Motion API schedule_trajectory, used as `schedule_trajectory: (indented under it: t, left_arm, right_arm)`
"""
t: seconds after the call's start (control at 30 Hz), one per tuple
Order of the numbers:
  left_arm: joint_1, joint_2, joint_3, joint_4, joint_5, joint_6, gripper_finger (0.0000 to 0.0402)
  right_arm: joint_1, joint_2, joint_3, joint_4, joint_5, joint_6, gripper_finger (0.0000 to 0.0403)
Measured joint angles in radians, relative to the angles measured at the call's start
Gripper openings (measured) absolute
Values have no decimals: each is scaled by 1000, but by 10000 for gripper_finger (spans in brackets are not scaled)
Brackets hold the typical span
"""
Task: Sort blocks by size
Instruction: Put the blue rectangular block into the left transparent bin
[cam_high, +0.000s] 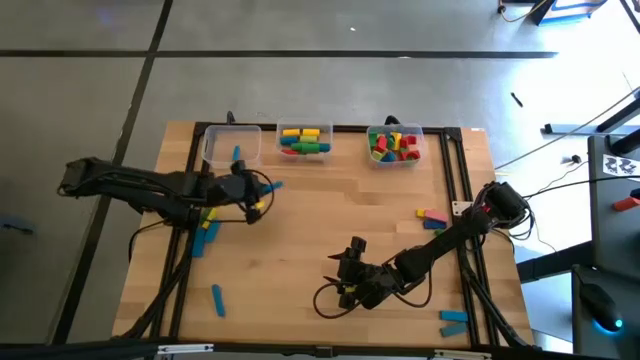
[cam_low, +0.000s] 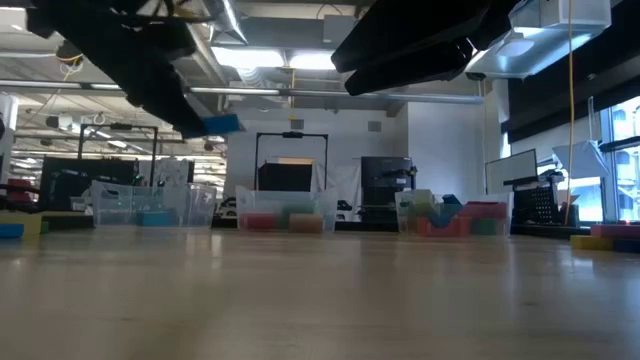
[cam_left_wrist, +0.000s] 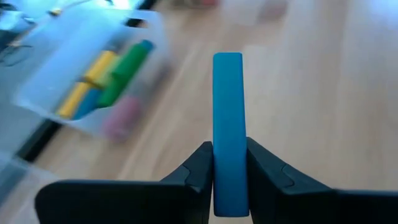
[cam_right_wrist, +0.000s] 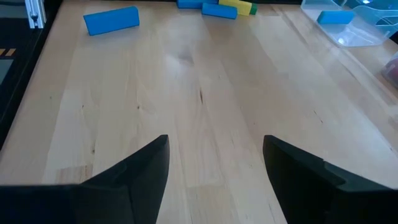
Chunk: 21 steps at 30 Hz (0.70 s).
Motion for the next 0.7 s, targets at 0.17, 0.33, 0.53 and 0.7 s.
schedule_trajectory:
  t: [0.17,0.33,0.53,0.7]
  left_arm:
    - [1,-116,0,-92,-108,-41,59]
    - [1,-198,0,-164,-270,-88,63]
    - [54,-246,1,-212,-391,-132,60]
    - [163,-245,1,-242,-397,-150,65]
  right_arm:
    - [0,0,0,0,0,0,253]
    - [0,0,0,0,0,0,253]
    - [0,0,0,1,0,0,253]
    - [0,0,0,1,0,0,253]
